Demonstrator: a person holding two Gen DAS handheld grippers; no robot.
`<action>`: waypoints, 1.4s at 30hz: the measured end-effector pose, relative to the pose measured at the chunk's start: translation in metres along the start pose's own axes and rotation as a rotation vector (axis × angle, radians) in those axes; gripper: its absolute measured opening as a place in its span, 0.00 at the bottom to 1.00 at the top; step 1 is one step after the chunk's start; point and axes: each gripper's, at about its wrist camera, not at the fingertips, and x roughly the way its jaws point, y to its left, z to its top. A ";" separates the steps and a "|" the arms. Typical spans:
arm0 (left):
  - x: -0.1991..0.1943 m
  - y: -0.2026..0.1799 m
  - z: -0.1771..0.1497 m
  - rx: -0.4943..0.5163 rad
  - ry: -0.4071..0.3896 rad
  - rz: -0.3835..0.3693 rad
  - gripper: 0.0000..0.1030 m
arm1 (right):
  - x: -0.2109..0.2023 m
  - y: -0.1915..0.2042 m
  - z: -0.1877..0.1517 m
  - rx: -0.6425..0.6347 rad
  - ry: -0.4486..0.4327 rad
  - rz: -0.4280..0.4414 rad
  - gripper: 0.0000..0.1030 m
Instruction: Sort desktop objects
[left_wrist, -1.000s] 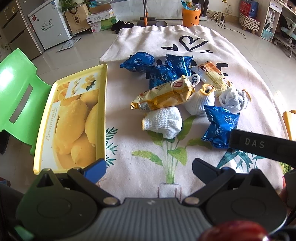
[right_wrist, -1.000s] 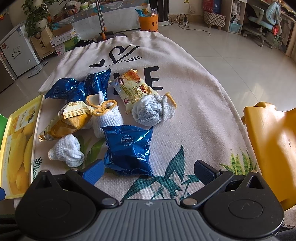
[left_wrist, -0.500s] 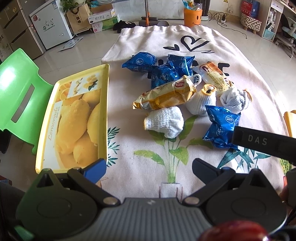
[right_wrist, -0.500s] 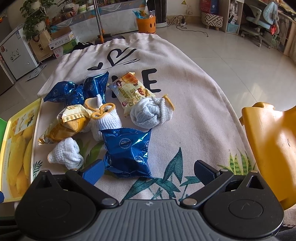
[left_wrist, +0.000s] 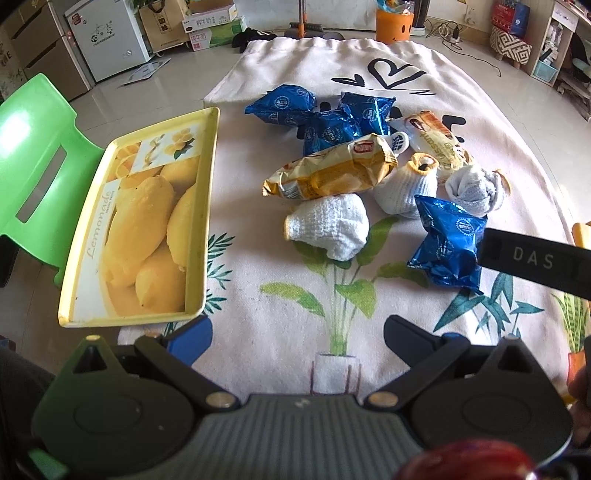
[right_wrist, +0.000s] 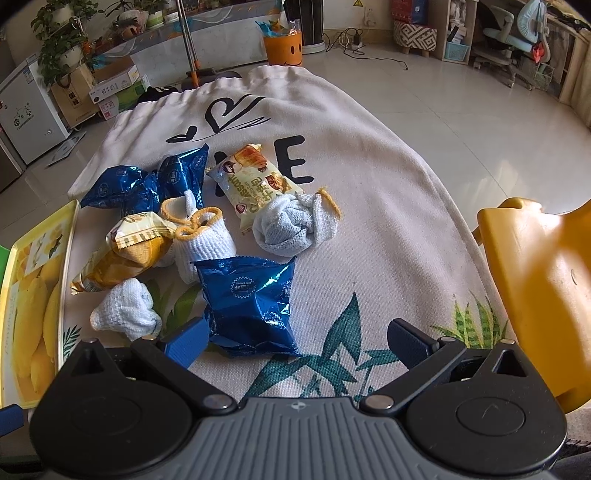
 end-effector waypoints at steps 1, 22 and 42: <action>0.002 0.000 0.000 -0.012 0.004 0.004 0.99 | 0.000 0.000 0.000 -0.003 -0.001 -0.002 1.00; 0.028 -0.020 0.002 -0.025 0.066 0.044 1.00 | 0.003 0.002 0.004 -0.005 0.006 0.015 1.00; 0.060 -0.014 0.001 -0.055 0.078 0.034 0.99 | 0.001 0.004 0.008 -0.008 0.008 0.038 1.00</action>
